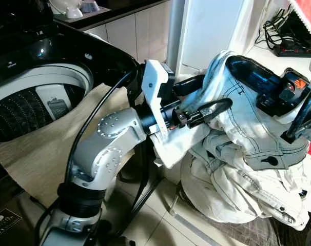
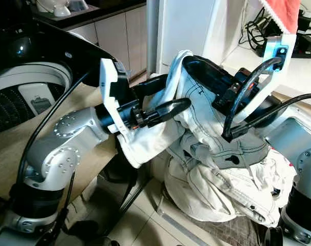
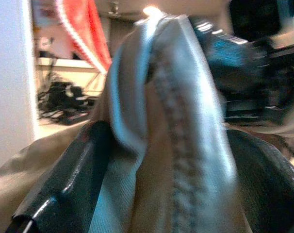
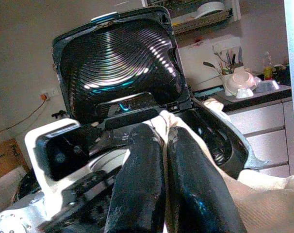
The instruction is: Clothes washing
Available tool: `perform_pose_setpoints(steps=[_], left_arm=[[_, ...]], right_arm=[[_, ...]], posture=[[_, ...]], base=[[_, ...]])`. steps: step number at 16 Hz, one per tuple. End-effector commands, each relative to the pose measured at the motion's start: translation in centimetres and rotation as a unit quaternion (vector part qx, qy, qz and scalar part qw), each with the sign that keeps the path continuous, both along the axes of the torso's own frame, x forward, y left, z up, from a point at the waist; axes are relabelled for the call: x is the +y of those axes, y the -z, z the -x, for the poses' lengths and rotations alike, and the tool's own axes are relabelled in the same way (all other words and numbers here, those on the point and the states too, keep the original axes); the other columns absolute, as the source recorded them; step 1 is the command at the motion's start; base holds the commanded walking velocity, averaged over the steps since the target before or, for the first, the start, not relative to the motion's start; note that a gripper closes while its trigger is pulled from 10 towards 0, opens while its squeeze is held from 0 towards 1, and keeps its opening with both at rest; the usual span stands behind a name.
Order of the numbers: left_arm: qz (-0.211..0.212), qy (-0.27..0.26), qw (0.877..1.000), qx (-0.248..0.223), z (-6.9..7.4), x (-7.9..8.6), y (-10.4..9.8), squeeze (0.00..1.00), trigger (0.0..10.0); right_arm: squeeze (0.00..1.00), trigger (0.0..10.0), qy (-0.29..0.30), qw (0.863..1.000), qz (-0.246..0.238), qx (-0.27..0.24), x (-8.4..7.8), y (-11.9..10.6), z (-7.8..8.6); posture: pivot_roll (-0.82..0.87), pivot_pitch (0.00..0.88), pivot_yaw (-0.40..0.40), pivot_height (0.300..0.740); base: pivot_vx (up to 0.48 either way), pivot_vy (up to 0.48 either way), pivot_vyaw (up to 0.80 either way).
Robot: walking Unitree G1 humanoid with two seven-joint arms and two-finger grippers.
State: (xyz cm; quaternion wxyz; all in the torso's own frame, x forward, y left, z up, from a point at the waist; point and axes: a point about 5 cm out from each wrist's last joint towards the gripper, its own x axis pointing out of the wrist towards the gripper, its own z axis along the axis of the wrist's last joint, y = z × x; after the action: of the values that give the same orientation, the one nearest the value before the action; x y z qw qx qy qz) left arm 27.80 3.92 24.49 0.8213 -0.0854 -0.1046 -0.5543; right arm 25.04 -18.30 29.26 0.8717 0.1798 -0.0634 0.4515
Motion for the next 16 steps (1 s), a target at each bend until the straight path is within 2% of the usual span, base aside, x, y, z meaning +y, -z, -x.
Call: perform_pose_setpoints(steps=[1,2,3,16], left_arm=[[-0.007,-0.021,1.0,0.005,-0.49,-0.1,0.22,0.0,0.8],[-0.005,-0.027,1.0,0.005,-0.61,-0.06,0.2,0.0,0.8],[0.003,-0.04,0.999,0.007,-0.89,0.12,0.06,0.0,0.0],[0.0,-0.041,0.999,0.007,-0.63,0.51,0.33,0.0,0.0]], right_arm=[[0.0,0.0,-0.02,0.999,0.0,-0.028,0.65,-0.86,0.79],[0.0,0.0,-0.02,0.999,0.0,-0.027,0.67,-0.83,0.8],[0.0,0.0,-0.018,0.999,0.002,-0.026,0.78,-0.73,0.85],[0.0,0.0,-0.011,1.0,0.013,-0.017,1.35,-0.06,0.98]], posture=[[-0.12,0.0,0.003,0.74],[-0.12,0.0,0.004,0.74],[-0.12,0.0,0.004,0.74],[-0.11,0.0,0.005,0.74]], base=[[0.0,0.0,0.0],[0.0,0.0,0.0],[0.0,0.0,0.0],[0.0,0.0,0.0]])
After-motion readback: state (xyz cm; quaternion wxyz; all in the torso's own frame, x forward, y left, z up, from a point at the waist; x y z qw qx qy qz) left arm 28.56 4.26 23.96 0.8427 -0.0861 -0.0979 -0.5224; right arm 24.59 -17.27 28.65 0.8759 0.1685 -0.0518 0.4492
